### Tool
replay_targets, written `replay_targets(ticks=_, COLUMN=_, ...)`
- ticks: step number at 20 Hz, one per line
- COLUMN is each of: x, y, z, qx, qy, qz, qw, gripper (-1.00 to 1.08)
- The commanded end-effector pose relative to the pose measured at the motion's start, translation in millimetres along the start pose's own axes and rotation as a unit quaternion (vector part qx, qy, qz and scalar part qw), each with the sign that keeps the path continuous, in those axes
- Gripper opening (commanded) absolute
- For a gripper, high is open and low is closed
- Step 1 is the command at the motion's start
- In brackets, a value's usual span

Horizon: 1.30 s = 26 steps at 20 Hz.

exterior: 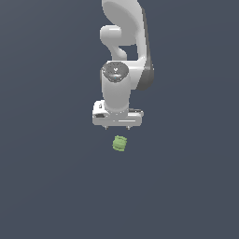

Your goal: Pick up the object and move it to a goal position.

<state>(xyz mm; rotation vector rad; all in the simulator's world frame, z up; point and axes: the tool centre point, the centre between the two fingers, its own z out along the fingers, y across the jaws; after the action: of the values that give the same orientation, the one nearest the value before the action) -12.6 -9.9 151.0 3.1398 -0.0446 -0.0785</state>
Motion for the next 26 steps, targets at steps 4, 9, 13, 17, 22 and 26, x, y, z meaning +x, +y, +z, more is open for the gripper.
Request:
replay_targets(ticks=4, x=-1, y=0, z=0, qx=-0.002, qy=0.000, qz=0.001, qw=1.0000, gripper=1.00)
replay_targets(ticks=9, x=-5, y=3, z=0, qx=-0.012, qy=-0.002, qz=0.001, qw=0.9999, gripper=1.00)
replay_targets(ticks=13, x=-6, y=3, z=0, qx=-0.014, qy=-0.003, qz=0.000, qw=0.9999, gripper=1.00)
replay_targets(ticks=17, x=-4, y=2, z=3, qx=-0.012, qy=-0.001, qz=0.007, qw=0.9999, gripper=1.00)
replay_targets(ticks=22, x=2, y=-1, z=14, qx=-0.009, qy=0.004, qz=0.031, qw=0.9995, gripper=1.00)
replay_targets(ticks=26, x=9, y=-5, z=29, qx=-0.004, qy=0.011, qz=0.065, qw=0.9978, gripper=1.00)
